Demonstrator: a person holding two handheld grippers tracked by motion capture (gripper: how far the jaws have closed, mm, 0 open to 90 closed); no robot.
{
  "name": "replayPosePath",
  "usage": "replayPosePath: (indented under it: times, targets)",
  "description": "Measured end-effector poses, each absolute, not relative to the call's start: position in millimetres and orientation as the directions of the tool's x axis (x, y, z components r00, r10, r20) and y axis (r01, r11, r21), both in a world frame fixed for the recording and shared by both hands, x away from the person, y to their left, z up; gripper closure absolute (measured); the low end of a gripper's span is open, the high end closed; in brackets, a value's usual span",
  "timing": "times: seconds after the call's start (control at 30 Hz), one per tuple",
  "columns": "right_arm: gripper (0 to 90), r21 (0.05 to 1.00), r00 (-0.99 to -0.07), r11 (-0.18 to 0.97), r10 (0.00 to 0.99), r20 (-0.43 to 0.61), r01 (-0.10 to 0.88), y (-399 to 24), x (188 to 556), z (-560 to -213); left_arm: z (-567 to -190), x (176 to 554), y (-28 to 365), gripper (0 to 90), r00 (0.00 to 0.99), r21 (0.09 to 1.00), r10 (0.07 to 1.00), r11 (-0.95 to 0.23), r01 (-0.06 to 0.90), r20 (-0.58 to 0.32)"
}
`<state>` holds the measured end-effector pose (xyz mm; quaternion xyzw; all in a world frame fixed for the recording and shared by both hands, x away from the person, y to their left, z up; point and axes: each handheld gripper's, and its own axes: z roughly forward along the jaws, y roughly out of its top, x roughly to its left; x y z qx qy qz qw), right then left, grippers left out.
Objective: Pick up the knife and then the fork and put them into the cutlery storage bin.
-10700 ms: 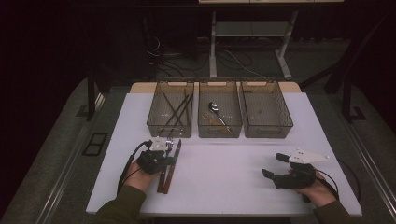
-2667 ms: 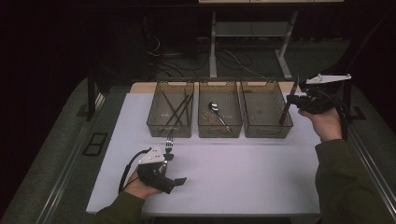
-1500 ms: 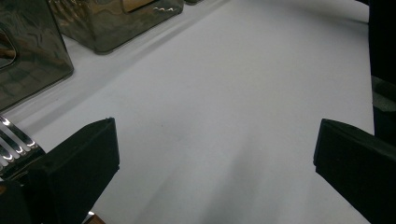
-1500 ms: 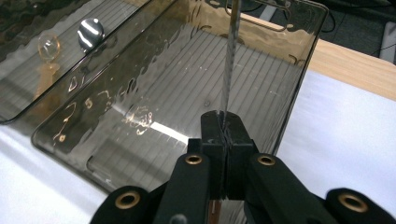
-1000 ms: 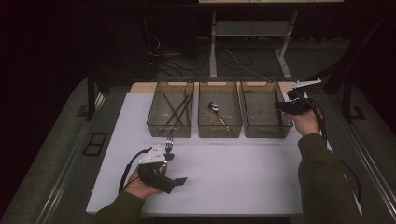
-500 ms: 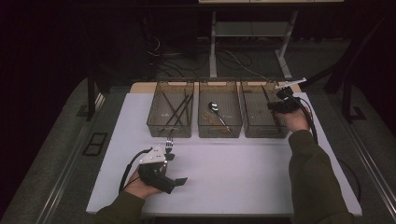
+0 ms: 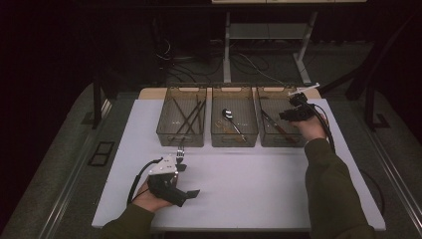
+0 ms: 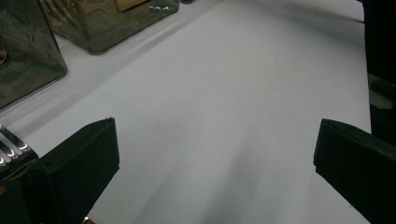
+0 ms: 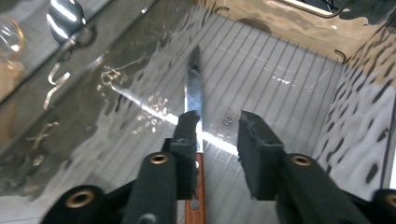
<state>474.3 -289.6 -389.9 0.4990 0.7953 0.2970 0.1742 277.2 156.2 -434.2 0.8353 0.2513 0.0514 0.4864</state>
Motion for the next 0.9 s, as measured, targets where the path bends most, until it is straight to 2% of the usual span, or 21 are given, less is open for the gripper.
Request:
replayPosePath:
  times: [0.23, 0.47, 0.6, 0.9]
  targets:
    - [53.7, 0.682, -0.447, 0.289, 0.892, 0.062, 0.671, -296, 465, -378, -434, 277, 157, 0.0, 0.87, 0.836, 0.468, -0.407, 0.368, -0.155]
    - [40.8, 0.735, -0.483, 0.262, 0.87, 0.1, 0.625, -302, 441, -361, -434, 277, 157, 0.0, 0.868, 0.836, 0.471, -0.406, 0.369, -0.154]
    - [32.9, 0.767, -0.49, 0.256, 0.867, 0.086, 0.588, -306, 423, -356, -434, 277, 157, 0.0, 0.867, 0.835, 0.475, -0.407, 0.371, -0.153]
    - [23.8, 0.801, -0.534, 0.279, 0.843, 0.06, 0.53, -307, 378, -355, -435, 277, 156, 0.0, 0.86, 0.828, 0.486, -0.412, 0.382, -0.155]
